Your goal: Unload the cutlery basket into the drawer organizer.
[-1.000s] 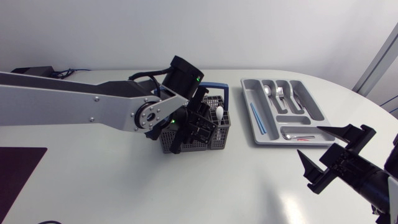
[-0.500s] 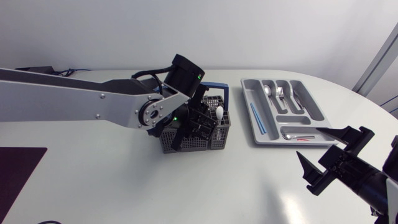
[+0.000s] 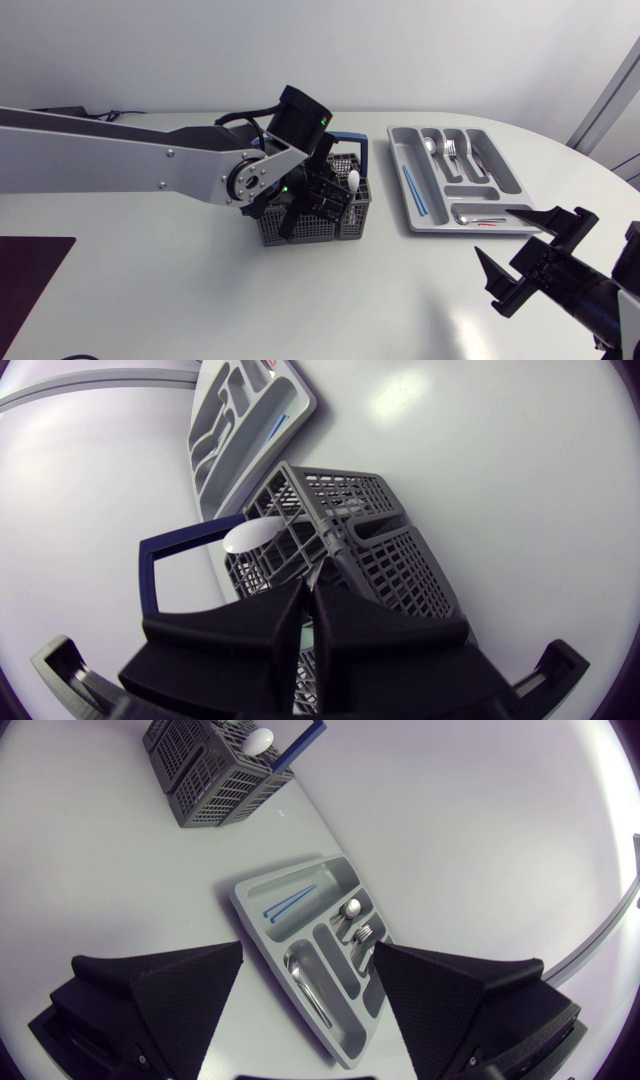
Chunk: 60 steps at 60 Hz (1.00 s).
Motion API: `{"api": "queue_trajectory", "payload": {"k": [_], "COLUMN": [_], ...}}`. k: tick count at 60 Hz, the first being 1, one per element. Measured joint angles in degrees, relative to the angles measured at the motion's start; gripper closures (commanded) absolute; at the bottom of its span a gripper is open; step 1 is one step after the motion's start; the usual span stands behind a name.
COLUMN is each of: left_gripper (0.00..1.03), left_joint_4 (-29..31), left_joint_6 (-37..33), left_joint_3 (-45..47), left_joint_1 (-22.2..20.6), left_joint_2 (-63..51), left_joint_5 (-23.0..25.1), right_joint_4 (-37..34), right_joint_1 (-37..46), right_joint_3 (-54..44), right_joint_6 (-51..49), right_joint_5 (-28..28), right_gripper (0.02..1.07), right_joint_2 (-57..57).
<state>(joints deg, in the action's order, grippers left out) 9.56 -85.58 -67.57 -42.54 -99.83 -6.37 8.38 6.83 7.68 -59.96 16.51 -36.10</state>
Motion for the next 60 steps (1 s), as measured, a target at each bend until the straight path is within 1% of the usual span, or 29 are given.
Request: {"api": "queue_trajectory", "payload": {"k": [15,37,60], "left_gripper": [1.0,1.0,1.0], "left_joint_4": [-0.02,0.61,5.16], "left_joint_6": [0.02,0.31,2.69], "left_joint_3": [0.0,0.0,-0.87], "left_joint_1": [-0.28,-0.5,-1.97], "left_joint_2": [0.5,4.63,7.82], "left_joint_5": [0.02,0.04,0.44], "right_joint_4": [-0.02,-1.07,-7.78], "right_joint_1": [0.0,0.0,0.0], "right_joint_3": [-0.33,-0.74,-0.79], "right_joint_6": [0.0,0.0,0.46], "right_joint_5": [-0.02,0.0,0.0], "right_gripper": [0.12,0.12,0.12], "right_joint_2": [0.92,4.09,12.41]}}
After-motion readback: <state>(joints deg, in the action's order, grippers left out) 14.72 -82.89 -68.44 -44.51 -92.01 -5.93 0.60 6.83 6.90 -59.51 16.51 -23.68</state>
